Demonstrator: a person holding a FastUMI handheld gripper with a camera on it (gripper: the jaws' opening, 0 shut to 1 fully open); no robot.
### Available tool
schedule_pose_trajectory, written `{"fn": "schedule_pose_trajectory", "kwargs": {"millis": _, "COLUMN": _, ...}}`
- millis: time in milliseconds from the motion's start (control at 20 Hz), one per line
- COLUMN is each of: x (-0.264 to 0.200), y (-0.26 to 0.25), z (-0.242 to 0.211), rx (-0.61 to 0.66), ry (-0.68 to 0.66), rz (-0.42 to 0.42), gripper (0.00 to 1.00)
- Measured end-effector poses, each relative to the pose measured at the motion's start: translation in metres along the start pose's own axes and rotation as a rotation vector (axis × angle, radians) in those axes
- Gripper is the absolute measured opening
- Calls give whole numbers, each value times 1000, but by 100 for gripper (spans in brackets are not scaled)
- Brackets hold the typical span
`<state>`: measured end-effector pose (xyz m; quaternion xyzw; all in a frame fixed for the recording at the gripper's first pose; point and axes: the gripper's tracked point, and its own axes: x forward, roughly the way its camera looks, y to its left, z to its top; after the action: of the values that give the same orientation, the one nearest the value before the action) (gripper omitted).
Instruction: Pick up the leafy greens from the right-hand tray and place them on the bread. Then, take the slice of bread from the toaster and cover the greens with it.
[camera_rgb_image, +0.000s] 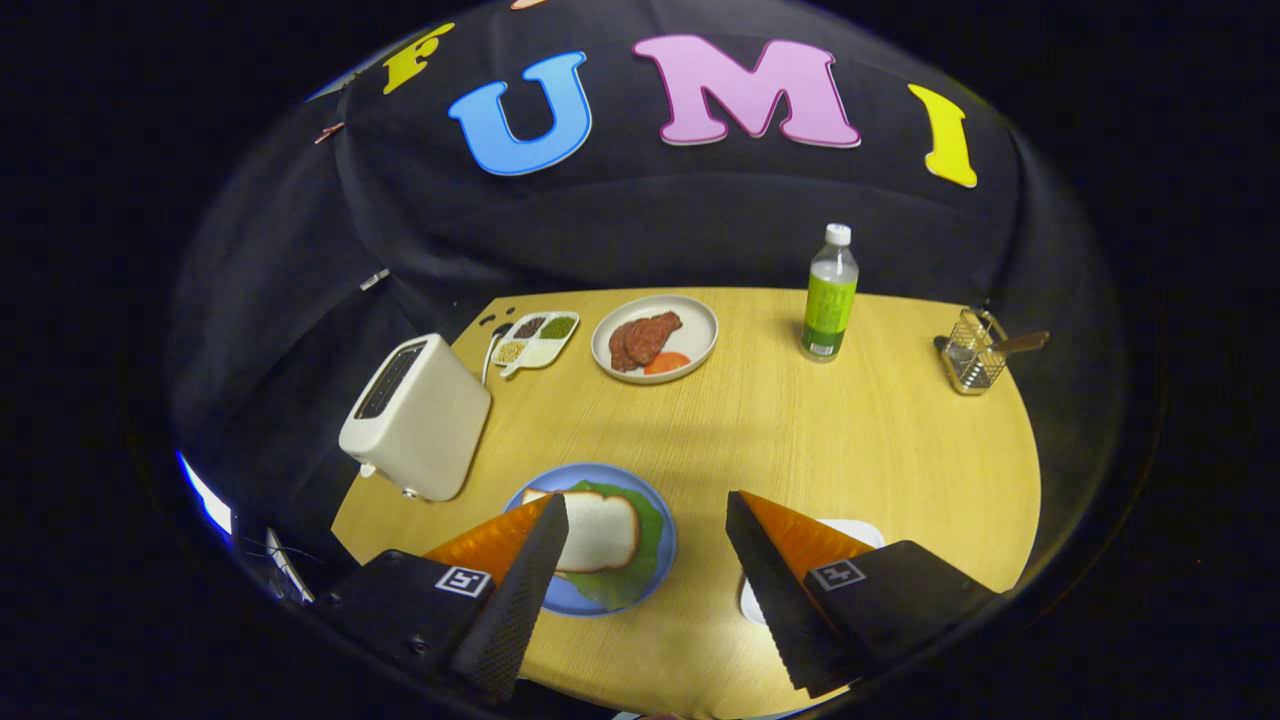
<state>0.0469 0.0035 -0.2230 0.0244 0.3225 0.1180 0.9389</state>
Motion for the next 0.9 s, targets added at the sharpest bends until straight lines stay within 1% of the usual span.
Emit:
{"fn": "schedule_pose_trajectory", "kwargs": {"millis": 200, "x": -45, "y": -6, "z": 58, "rx": -31, "ry": -167, "rz": -28, "gripper": 99}}
{"fn": "schedule_pose_trajectory", "kwargs": {"millis": 400, "x": -99, "y": -12, "z": 111, "rx": -31, "ry": -341, "rz": -54, "gripper": 99}}
{"fn": "schedule_pose_trajectory", "kwargs": {"millis": 550, "x": -141, "y": -24, "z": 146, "rx": -23, "ry": -473, "rz": -101, "gripper": 99}}
{"fn": "schedule_pose_trajectory", "kwargs": {"millis": 700, "x": -175, "y": -39, "z": 166, "rx": -43, "ry": -565, "rz": -157, "gripper": 98}}
{"fn": "schedule_pose_trajectory", "kwargs": {"millis": 900, "x": -198, "y": -57, "z": 173, "rx": -28, "ry": -614, "rz": -198, "gripper": 98}}
